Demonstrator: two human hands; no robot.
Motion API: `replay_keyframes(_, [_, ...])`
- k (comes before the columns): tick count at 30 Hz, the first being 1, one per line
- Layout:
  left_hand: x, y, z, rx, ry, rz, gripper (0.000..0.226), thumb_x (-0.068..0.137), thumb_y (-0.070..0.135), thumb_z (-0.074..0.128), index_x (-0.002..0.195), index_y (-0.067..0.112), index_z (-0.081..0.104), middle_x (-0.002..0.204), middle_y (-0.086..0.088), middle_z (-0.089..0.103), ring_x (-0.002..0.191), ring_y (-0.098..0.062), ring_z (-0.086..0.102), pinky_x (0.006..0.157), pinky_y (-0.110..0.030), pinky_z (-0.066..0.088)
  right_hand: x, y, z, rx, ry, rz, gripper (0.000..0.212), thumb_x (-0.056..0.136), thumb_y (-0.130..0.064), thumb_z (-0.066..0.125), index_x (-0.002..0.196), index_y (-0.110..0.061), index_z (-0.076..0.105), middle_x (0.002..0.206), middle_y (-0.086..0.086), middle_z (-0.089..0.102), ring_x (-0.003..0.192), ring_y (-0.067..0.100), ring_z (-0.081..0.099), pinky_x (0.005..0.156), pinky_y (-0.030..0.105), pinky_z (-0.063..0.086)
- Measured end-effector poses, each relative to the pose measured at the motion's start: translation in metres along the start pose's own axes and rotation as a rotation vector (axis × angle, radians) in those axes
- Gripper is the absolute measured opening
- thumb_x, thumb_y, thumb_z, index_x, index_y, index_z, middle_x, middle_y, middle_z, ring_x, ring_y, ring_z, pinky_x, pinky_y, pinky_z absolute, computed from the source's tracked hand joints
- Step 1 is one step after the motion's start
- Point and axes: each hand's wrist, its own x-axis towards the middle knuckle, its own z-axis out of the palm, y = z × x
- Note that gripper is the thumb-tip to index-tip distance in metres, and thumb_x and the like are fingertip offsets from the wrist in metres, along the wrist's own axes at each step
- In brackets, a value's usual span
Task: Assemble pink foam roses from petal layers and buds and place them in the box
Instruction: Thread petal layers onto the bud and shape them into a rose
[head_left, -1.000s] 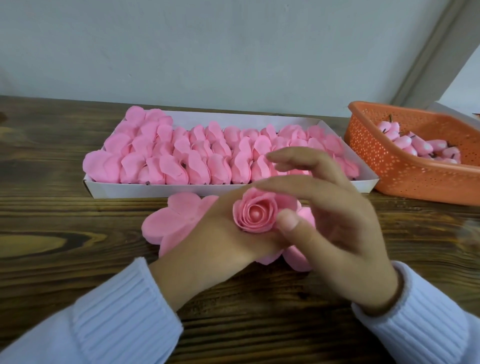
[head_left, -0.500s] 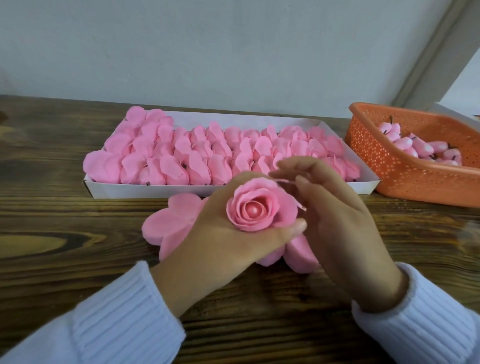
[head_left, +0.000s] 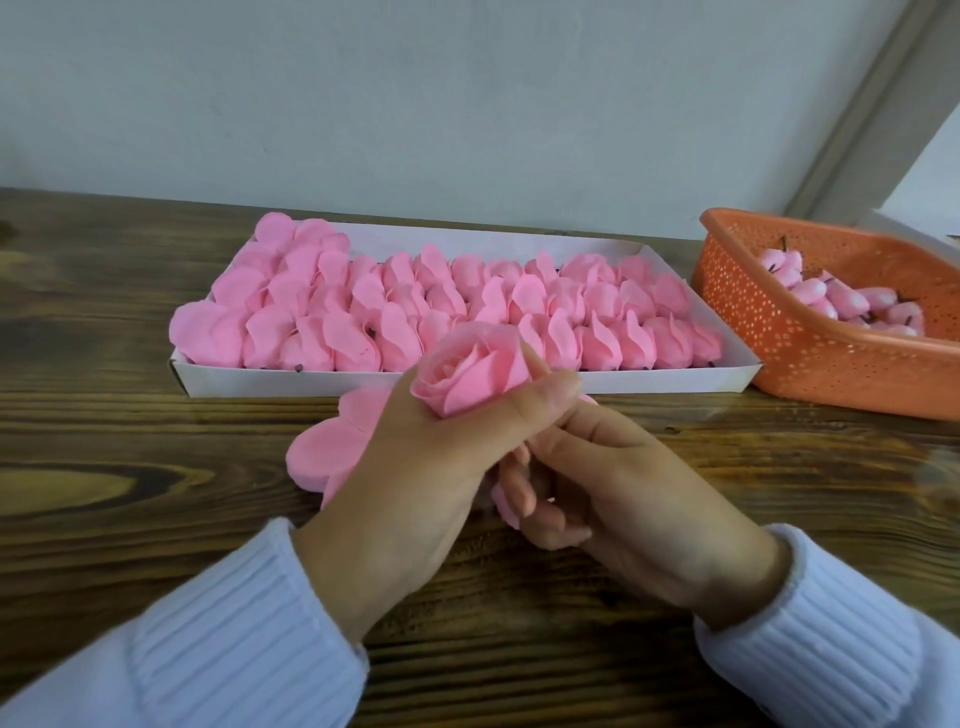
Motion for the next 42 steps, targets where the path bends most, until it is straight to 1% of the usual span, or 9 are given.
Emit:
replay_keyframes(7, [-0.0007, 0.0024, 0.0003, -0.031, 0.020, 0.021, 0.016, 0.068, 0.028, 0.072, 0.066, 0.018, 0.059, 0.064, -0.022, 0.048, 0.040, -0.013, 0.048, 0.037, -0.020, 0.042, -0.0020, -0.0026, -0.0001, 0.143, -0.096, 0.010, 0.018, 0.090, -0.016, 0.046, 0.105, -0.008, 0.051, 0.079, 0.008, 0.064, 0.058, 0.015, 0.061, 0.041, 0.016, 0.039])
replay_keyframes(11, [-0.0022, 0.0013, -0.0017, 0.046, 0.027, 0.011, 0.014, 0.061, 0.031, 0.074, 0.067, 0.021, 0.066, 0.088, -0.001, 0.067, 0.057, -0.021, 0.057, 0.035, -0.017, 0.040, -0.0045, -0.0009, 0.0045, 0.157, -0.164, -0.038, 0.022, 0.087, -0.013, 0.057, 0.109, -0.012, 0.054, 0.077, 0.001, 0.060, 0.064, 0.009, 0.058, 0.046, 0.013, 0.040])
replay_keyframes(17, [-0.0056, 0.0035, 0.0051, 0.027, -0.040, -0.090, 0.025, 0.059, 0.037, 0.072, 0.083, 0.028, 0.076, 0.047, -0.007, 0.047, 0.034, -0.012, 0.046, 0.040, -0.022, 0.047, -0.0017, -0.0007, 0.0051, 0.152, -0.126, -0.033, 0.028, 0.089, -0.028, 0.056, 0.084, -0.001, 0.049, 0.065, 0.002, 0.057, 0.052, 0.006, 0.048, 0.043, 0.012, 0.034])
replay_keyframes(21, [-0.0063, 0.0056, 0.0071, 0.044, 0.008, -0.070, 0.019, 0.060, 0.039, 0.072, 0.071, 0.024, 0.074, 0.075, -0.017, 0.059, 0.034, -0.010, 0.045, 0.039, -0.023, 0.046, -0.0013, 0.0014, 0.0050, 0.189, -0.158, -0.038, 0.027, 0.084, -0.030, 0.053, 0.097, -0.008, 0.064, 0.072, 0.001, 0.061, 0.059, 0.008, 0.054, 0.049, 0.015, 0.038])
replay_keyframes(26, [-0.0041, 0.0047, 0.0037, 0.038, 0.027, -0.063, 0.015, 0.057, 0.034, 0.075, 0.060, 0.024, 0.065, 0.091, 0.000, 0.070, 0.047, -0.015, 0.048, 0.037, -0.017, 0.041, -0.0010, 0.0012, 0.0044, 0.197, -0.133, -0.035, 0.028, 0.082, -0.020, 0.055, 0.109, -0.014, 0.058, 0.072, -0.001, 0.060, 0.063, 0.008, 0.053, 0.052, 0.016, 0.038])
replay_keyframes(30, [-0.0051, 0.0034, 0.0044, 0.044, 0.032, -0.061, 0.013, 0.060, 0.036, 0.072, 0.065, 0.024, 0.070, 0.079, 0.004, 0.072, 0.033, -0.006, 0.044, 0.036, -0.017, 0.041, 0.0005, 0.0020, 0.0043, 0.182, -0.127, 0.019, 0.038, 0.083, -0.032, 0.052, 0.106, -0.002, 0.053, 0.071, 0.003, 0.060, 0.060, 0.010, 0.053, 0.050, 0.017, 0.039])
replay_keyframes(34, [-0.0040, 0.0039, 0.0035, 0.064, 0.056, -0.036, 0.017, 0.058, 0.035, 0.074, 0.054, 0.023, 0.062, 0.085, 0.001, 0.070, 0.048, -0.017, 0.048, 0.034, -0.014, 0.037, -0.0026, 0.0011, 0.0053, 0.220, -0.172, -0.008, 0.024, 0.087, -0.018, 0.058, 0.108, -0.009, 0.064, 0.075, 0.004, 0.060, 0.068, 0.009, 0.059, 0.057, 0.017, 0.045])
replay_keyframes(39, [-0.0074, 0.0046, 0.0065, 0.123, 0.024, -0.054, 0.015, 0.059, 0.036, 0.074, 0.067, 0.025, 0.071, 0.089, -0.040, 0.053, 0.035, -0.009, 0.044, 0.038, -0.020, 0.043, -0.0010, 0.0011, 0.0058, 0.171, -0.129, 0.033, 0.048, 0.089, -0.029, 0.049, 0.104, 0.017, 0.043, 0.067, 0.003, 0.058, 0.059, 0.010, 0.053, 0.050, 0.018, 0.037])
replay_keyframes(42, [-0.0066, 0.0028, 0.0053, 0.140, 0.053, -0.041, 0.019, 0.060, 0.043, 0.072, 0.068, 0.026, 0.071, 0.089, -0.021, 0.065, 0.058, -0.033, 0.058, 0.047, -0.027, 0.049, -0.0015, 0.0001, 0.0069, 0.201, -0.153, 0.025, 0.041, 0.083, -0.033, 0.055, 0.108, -0.001, 0.055, 0.075, 0.006, 0.058, 0.063, 0.013, 0.056, 0.053, 0.020, 0.043])
